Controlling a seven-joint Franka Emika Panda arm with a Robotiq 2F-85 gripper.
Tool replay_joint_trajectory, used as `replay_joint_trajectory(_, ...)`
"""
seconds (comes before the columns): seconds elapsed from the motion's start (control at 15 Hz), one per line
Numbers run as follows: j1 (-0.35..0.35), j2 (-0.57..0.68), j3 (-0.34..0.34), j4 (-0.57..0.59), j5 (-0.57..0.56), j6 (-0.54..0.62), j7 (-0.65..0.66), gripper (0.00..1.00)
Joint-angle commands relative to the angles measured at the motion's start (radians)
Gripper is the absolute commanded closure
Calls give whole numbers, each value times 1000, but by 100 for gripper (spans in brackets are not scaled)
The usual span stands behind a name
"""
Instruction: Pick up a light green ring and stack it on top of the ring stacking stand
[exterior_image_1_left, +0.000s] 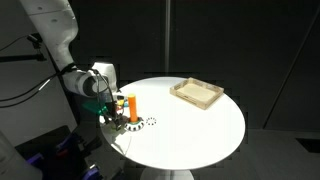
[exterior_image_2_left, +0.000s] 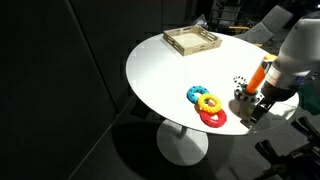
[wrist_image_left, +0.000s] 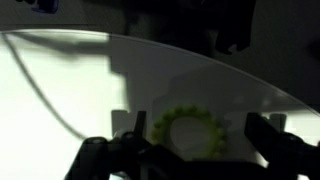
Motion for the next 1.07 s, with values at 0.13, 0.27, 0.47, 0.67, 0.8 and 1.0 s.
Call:
replay_joint_trajectory(0.13,-1,-16,-24,-13,-28,14,27,0)
replay_joint_trajectory(0.27,-6,-8,-22,-10,-23,23,21,0)
replay_joint_trajectory(0.47,-9,1,-19,-6,-19,42,14,0)
replay_joint_trajectory(0.67,-9,7,-21,-5,-18,63,10,0)
replay_joint_trajectory(0.8,-8,13,-23,-6,-17,77,7,0)
replay_joint_trajectory(1.0,-6,19,-26,-9,-14,88,6,0)
